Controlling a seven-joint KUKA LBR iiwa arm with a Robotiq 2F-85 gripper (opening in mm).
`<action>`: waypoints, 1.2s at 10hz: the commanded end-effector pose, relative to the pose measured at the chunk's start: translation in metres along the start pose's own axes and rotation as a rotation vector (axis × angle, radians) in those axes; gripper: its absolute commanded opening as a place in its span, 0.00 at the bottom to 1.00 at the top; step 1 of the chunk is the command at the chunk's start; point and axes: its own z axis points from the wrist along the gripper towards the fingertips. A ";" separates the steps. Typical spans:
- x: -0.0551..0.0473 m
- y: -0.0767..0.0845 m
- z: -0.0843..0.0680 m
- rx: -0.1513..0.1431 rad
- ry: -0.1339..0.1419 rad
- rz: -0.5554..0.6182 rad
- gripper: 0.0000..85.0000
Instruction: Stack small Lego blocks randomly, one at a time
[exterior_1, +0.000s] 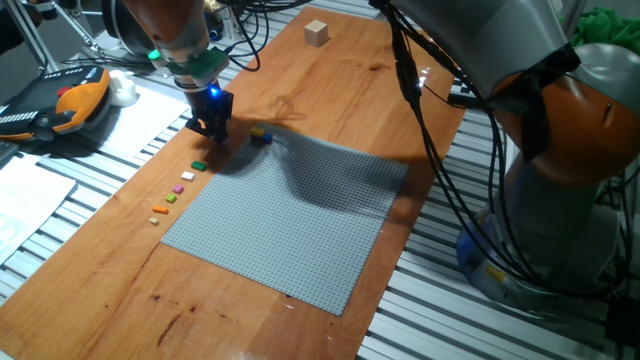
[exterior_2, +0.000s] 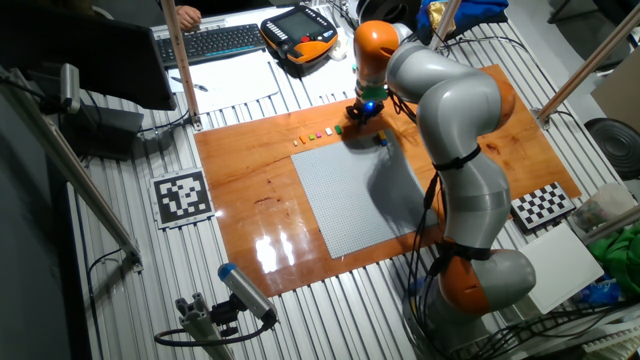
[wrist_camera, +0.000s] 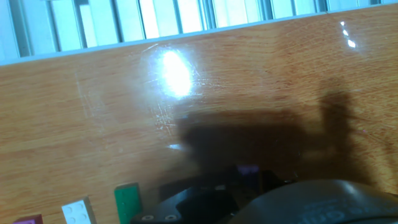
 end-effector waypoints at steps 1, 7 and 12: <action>0.000 0.000 -0.001 0.001 0.001 0.000 0.40; 0.001 -0.001 0.002 -0.004 0.003 0.004 0.40; 0.002 -0.001 0.004 -0.005 0.002 0.004 0.40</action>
